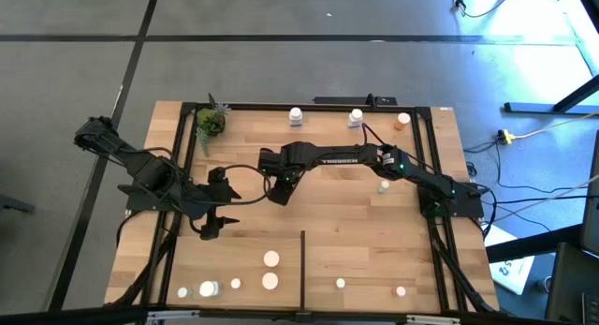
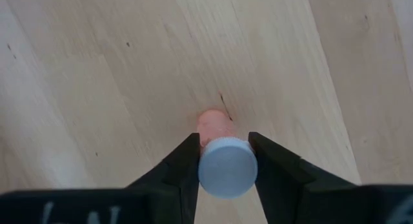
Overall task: Pick and place medicine bottles onto shelf by color
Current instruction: Put the top pink pill bottle on the shelf aligned with the other pink pill bottle
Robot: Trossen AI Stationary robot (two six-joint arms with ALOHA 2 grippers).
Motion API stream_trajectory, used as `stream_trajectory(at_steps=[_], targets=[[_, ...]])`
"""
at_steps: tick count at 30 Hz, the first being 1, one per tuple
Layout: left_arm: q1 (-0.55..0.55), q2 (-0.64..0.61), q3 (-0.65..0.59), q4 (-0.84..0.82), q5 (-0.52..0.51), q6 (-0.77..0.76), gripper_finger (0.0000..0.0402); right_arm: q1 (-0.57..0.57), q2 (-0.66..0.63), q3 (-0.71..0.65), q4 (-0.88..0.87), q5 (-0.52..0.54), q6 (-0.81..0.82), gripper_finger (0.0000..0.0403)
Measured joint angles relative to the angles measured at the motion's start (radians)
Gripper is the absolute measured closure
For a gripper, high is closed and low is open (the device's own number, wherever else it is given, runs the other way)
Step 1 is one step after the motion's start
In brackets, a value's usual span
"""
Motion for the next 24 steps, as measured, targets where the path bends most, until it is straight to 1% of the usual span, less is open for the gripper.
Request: stream_trajectory(at_steps=[13, 24], targets=[[0.0, 0.0, 0.0, 0.0, 0.0, 0.0, 0.0099, 0.0, 0.005, -0.003, -0.003, 0.0, 0.004, 0.0201], [0.0, 0.0, 0.0, 0.0, 0.0, 0.0, 0.0099, -0.003, 0.005, -0.002, -0.001, 0.0, 0.006, 0.0194]])
